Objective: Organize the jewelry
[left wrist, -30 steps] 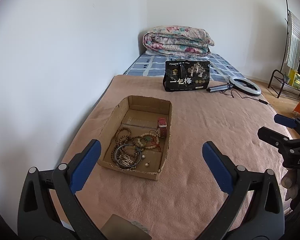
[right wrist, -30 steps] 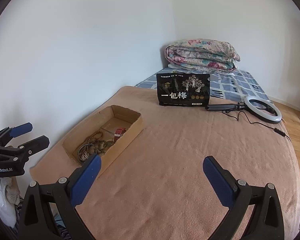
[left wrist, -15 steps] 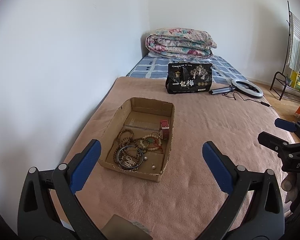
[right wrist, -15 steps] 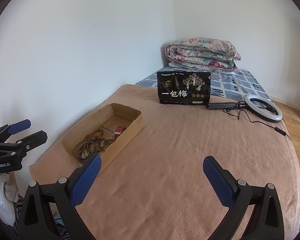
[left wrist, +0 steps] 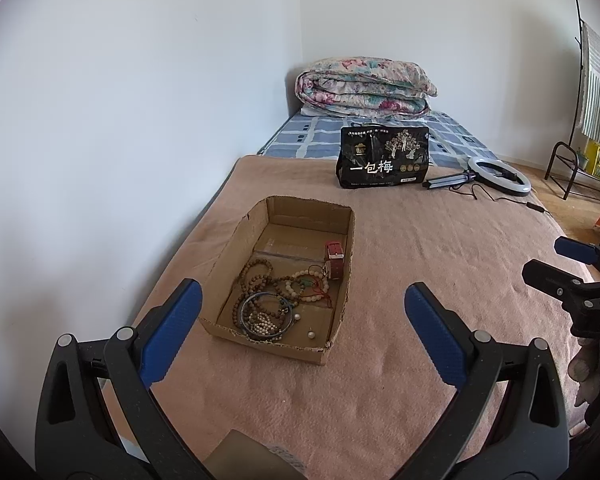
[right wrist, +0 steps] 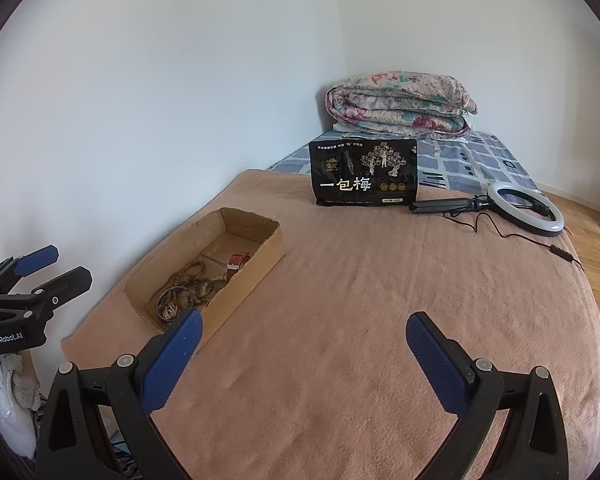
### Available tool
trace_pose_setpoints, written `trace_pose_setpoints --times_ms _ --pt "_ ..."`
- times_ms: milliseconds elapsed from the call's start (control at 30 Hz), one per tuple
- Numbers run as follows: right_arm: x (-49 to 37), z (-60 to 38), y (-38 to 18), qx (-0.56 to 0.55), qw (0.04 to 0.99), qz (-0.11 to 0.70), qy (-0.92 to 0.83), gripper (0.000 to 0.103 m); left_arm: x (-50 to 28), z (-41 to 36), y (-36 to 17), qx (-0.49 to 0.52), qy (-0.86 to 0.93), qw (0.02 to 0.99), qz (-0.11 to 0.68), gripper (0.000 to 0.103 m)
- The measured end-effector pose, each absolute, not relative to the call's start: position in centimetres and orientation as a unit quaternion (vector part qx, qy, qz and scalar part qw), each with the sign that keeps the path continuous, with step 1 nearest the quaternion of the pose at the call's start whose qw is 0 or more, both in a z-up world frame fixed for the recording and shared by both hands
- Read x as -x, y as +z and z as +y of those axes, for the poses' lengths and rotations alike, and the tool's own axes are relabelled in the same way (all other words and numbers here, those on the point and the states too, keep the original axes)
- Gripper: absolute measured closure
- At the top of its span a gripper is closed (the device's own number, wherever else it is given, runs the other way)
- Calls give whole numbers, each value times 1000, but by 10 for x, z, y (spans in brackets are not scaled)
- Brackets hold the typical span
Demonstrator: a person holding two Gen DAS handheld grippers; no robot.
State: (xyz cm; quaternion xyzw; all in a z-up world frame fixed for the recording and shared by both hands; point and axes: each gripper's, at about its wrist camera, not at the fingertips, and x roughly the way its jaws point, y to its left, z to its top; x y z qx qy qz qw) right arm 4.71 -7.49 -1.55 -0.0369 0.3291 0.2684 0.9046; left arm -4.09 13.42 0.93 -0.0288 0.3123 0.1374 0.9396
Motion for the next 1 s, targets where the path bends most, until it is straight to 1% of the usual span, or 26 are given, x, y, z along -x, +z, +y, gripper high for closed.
trace_pose_setpoints --times_ms 700,1000 --pt "-46 -74 -17 36 906 330 264 0 40 134 8 29 137 940 313 0" --pt "-45 -75 -19 35 905 332 263 0 45 140 7 28 149 942 300 0"
